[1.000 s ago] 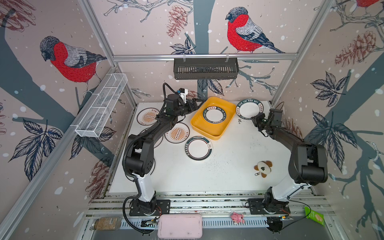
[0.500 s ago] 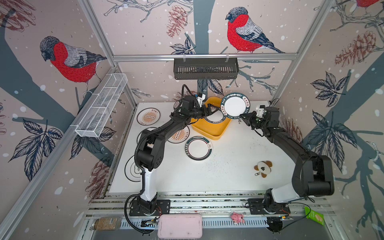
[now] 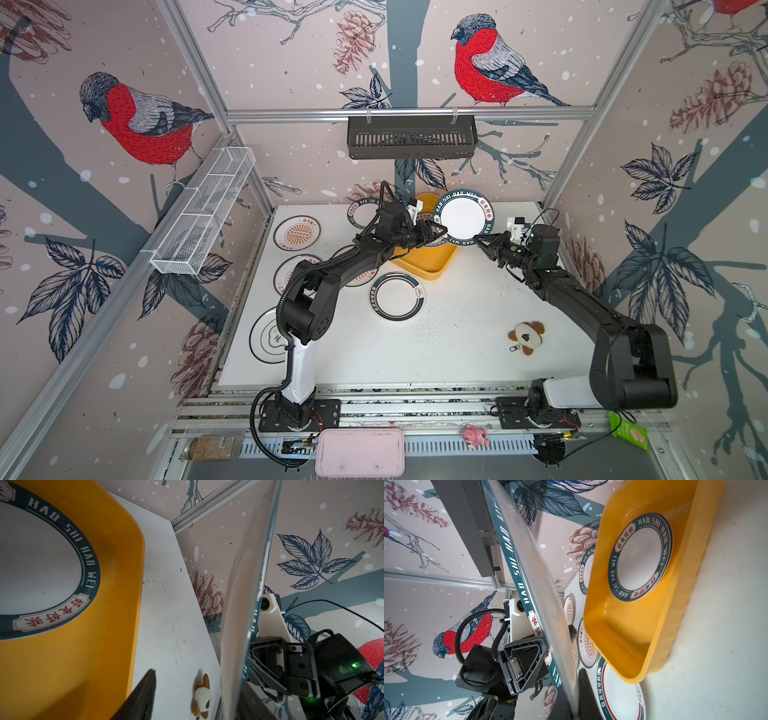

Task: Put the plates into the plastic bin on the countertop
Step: 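Lift the plate upright toward the left gripper and close the left gripper on it, then lower the plate into the yellow bin with the left gripper while the right arm withdraws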

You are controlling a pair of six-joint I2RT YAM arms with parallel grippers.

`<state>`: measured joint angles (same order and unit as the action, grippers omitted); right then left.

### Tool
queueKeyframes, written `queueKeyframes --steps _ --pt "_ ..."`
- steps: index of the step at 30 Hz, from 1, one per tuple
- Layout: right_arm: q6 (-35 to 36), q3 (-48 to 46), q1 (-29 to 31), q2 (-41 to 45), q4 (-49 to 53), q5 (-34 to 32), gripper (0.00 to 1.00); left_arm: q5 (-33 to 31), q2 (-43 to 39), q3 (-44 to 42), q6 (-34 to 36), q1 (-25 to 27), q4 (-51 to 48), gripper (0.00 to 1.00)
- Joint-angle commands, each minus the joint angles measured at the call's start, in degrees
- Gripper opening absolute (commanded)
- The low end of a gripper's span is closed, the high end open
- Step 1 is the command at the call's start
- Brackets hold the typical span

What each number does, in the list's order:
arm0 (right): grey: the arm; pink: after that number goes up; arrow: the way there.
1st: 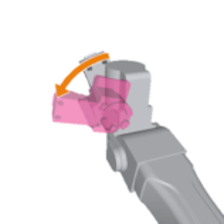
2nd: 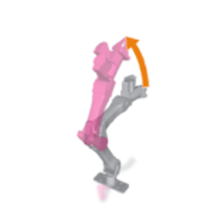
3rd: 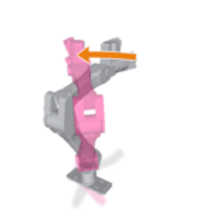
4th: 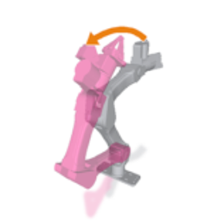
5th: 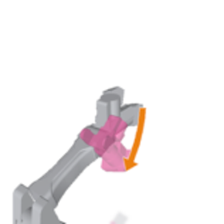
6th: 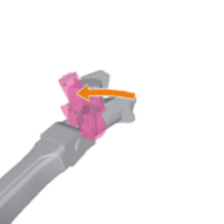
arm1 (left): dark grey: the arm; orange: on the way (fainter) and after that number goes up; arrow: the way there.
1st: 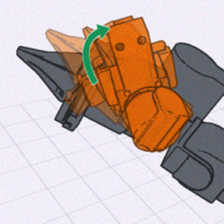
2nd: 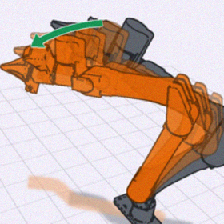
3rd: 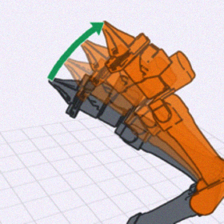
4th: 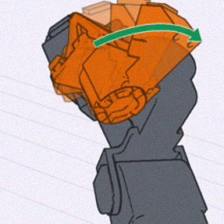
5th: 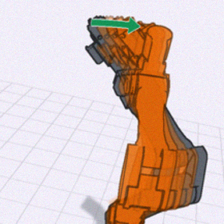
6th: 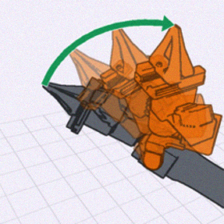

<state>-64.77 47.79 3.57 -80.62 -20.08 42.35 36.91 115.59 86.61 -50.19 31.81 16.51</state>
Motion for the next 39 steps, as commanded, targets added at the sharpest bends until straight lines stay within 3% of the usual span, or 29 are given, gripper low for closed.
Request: queueKeyframes --steps 1,5,7,11,18,20,23,28,33,36,39 --pt "-2.2 -0.2 0.0 0.6 -7.4 2.1 0.02 -2.4 0.1 0.4 -2.3 0.3 4.7 0.46" --pt "-2.8 -0.4 0.2 0.2 -9.2 2.1 0.03 -3.8 0.2 0.5 -3.7 0.1 5.4 0.20" --pt "-3.7 -0.5 0.6 -0.2 -11.2 2.5 0.03 -4.5 0.2 0.5 -4.0 -0.1 5.7 0.20" --pt "-4.5 0.1 2.3 -2.2 -13.3 2.4 0.06 -4.4 0.1 1.3 -4.8 -0.7 6.0 0.04" --pt "-5.6 1.9 3.5 -6.0 -16.9 2.4 0.12 -5.1 0.8 3.7 -5.1 -2.3 2.4 0.00" --pt "-5.7 2.5 3.4 -6.9 -16.9 2.6 0.30 -5.0 1.0 4.0 -5.9 -2.8 2.3 0.00" --pt "-5.8 3.1 2.7 -7.5 -16.8 2.3 0.44 -5.7 1.1 4.0 -7.6 -3.8 2.0 0.00" --pt "-4.5 2.7 -0.8 -5.3 -15.9 -0.1 0.57 -7.4 2.1 5.2 -8.7 -5.6 -2.6 0.00" --pt "4.3 4.5 -4.2 1.0 -6.1 -6.3 0.75 -8.7 4.7 8.4 -9.0 -6.4 -8.7 0.00" --pt "12.3 7.3 -4.6 4.6 1.5 -11.0 0.93 -9.1 6.7 10.1 -10.2 -6.7 -10.3 0.00" --pt "14.8 7.4 -4.8 7.4 2.4 -12.8 1.00 -9.1 8.4 9.5 -14.0 -7.3 -7.4 0.00"
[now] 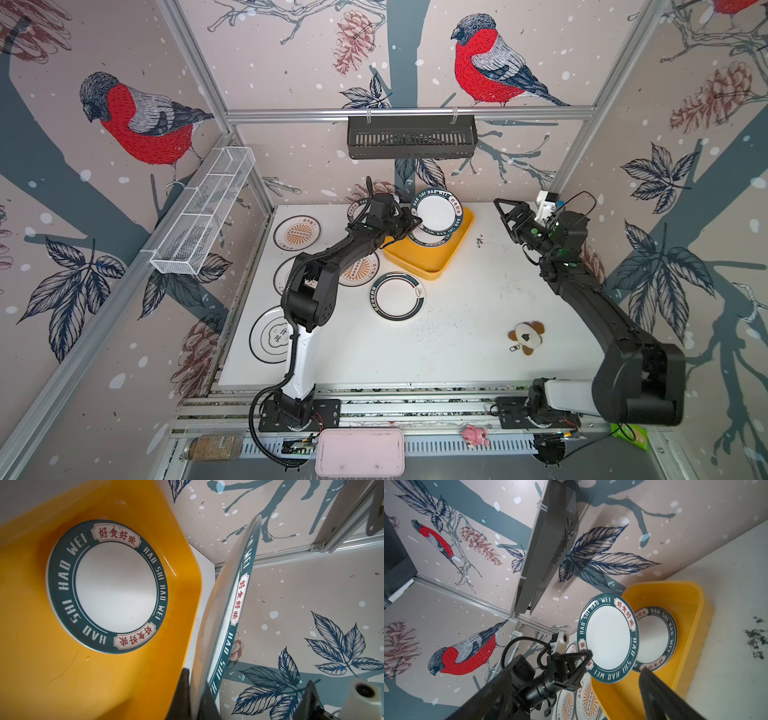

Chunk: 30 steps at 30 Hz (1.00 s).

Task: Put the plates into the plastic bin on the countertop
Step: 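Lower the plate into the yellow bin with the left gripper while the right arm withdraws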

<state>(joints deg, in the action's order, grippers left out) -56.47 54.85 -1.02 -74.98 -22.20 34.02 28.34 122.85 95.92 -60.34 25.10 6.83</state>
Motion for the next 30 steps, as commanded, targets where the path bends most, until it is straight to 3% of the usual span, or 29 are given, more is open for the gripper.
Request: queueKeyframes --steps 1,16,30 --pt "6.6 0.0 -0.3 2.4 4.4 -4.9 1.00 -0.6 1.8 0.4 -4.6 -0.7 2.6 0.00" --pt "9.4 -5.5 -0.7 14.7 12.2 -15.0 1.00 -1.7 14.5 16.7 -3.1 -0.9 -11.5 0.00" --pt "8.6 -5.4 -1.4 14.5 12.6 -16.1 1.00 -2.4 19.4 21.7 -2.2 -0.6 -15.7 0.01"
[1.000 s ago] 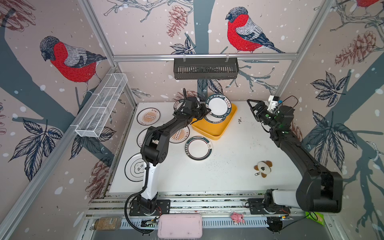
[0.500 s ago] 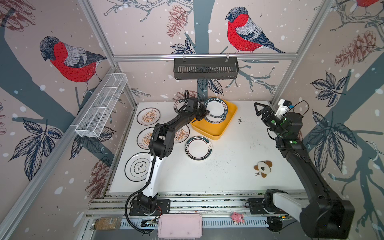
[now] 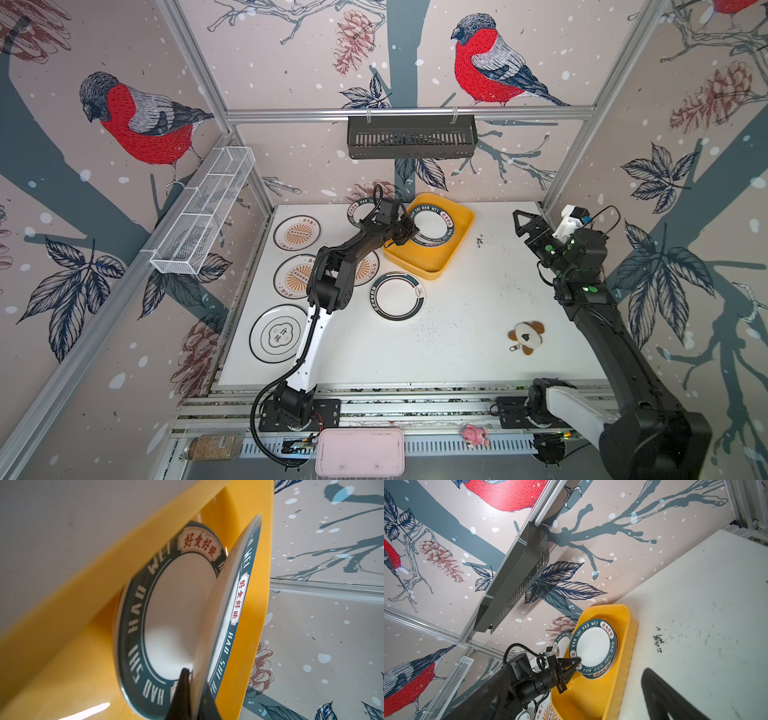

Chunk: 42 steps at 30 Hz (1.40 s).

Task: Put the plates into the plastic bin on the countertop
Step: 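Lower the plate into the yellow bin with the left gripper while the right arm withdraws, then reach the right gripper to the red-ringed green-rimmed plate and grasp its rim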

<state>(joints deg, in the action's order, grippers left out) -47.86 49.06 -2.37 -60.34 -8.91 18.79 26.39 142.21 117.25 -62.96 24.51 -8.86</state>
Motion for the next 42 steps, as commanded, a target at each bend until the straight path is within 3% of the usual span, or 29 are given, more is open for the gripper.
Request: queueKeyframes --steps 1,4,7,14,24,28,36,42 --pt "-0.1 0.4 -0.1 -0.2 -0.9 -0.9 1.00 -0.7 -0.1 0.3 0.6 0.0 -0.2 0.01" --pt "-0.2 0.4 -0.1 -0.3 -1.0 -0.9 1.00 -1.1 -0.2 0.3 0.9 0.0 -0.7 0.07" --pt "-0.2 0.6 -0.1 -0.4 -1.0 -0.8 1.00 -1.5 -0.4 0.3 1.2 0.0 -1.5 0.23" --pt "0.2 1.1 -0.2 -0.3 -0.9 -0.2 1.00 -2.1 -0.6 2.2 4.3 -0.3 -3.9 0.48" --pt "3.3 1.0 -0.6 1.2 0.7 1.4 1.00 -4.8 -2.8 2.9 9.8 -0.1 -12.3 0.68" --pt "7.4 3.6 -0.6 1.4 6.8 1.9 1.00 -5.9 -6.2 2.0 12.5 -0.4 -13.7 0.77" --pt "10.0 2.9 0.4 3.0 13.6 4.7 1.00 -8.8 -20.8 -11.3 17.8 0.2 -4.5 0.85" --pt "8.3 -1.6 7.6 5.0 15.0 0.5 1.00 -9.2 -33.5 -26.7 22.4 0.0 7.7 0.93"
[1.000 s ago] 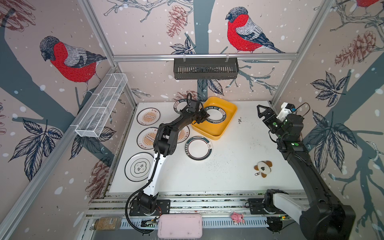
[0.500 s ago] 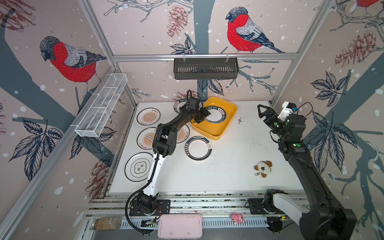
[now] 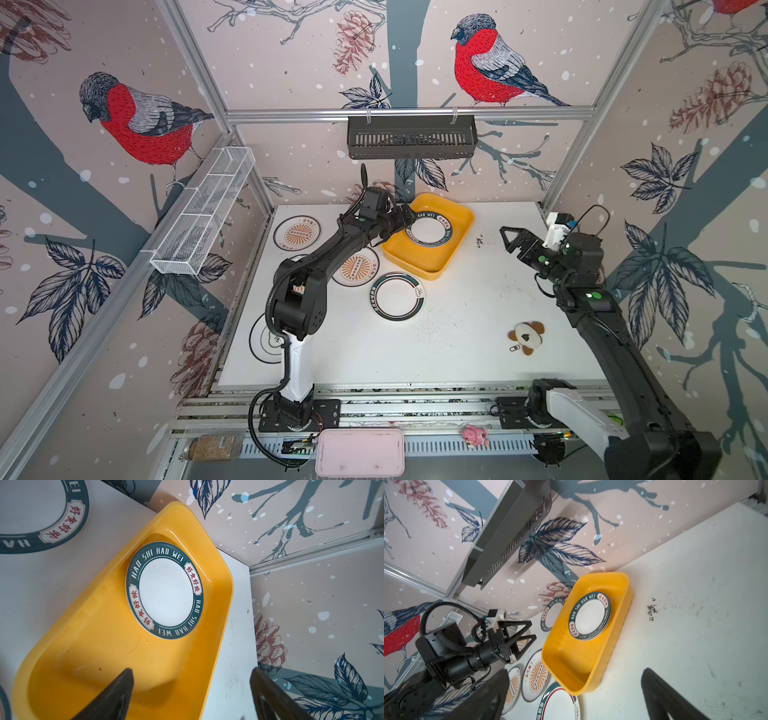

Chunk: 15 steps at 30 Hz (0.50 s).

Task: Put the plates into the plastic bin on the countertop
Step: 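Reach the right gripper to the red-ringed green-rimmed plate and grasp its rim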

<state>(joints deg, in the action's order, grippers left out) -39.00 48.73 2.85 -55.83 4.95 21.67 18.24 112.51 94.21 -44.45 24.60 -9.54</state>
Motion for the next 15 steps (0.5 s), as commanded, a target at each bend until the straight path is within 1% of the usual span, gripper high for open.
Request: queueKeyframes --steps 1,4,6,7,10,13,15 --pt "-1.7 -2.2 3.8 0.5 0.7 -3.2 1.00 -1.3 -6.0 -5.8 4.9 -0.1 9.6 0.96" --pt "-6.1 -5.7 7.0 0.5 -2.7 -3.2 1.00 -1.0 -12.2 -11.6 7.8 -0.6 12.4 0.96" --pt "-9.2 -7.3 9.6 0.1 -4.3 -4.3 1.00 -0.4 -16.2 -15.1 8.9 -1.2 12.7 0.96" --pt "-10.7 -7.7 11.3 -0.1 -4.3 -5.9 1.00 0.3 -18.2 -16.7 9.6 -1.5 12.5 0.96" --pt "-13.1 -8.5 16.7 -1.8 -4.4 -9.9 1.00 2.4 -23.5 -20.3 13.0 -2.2 9.5 0.96" --pt "-14.8 -8.7 22.2 -4.3 -5.0 -12.5 1.00 3.3 -28.5 -24.3 15.6 -2.2 6.4 0.96" --pt "-15.5 -8.9 25.3 -6.3 -6.1 -12.8 1.00 3.2 -32.0 -27.2 16.6 -2.2 5.9 0.96"
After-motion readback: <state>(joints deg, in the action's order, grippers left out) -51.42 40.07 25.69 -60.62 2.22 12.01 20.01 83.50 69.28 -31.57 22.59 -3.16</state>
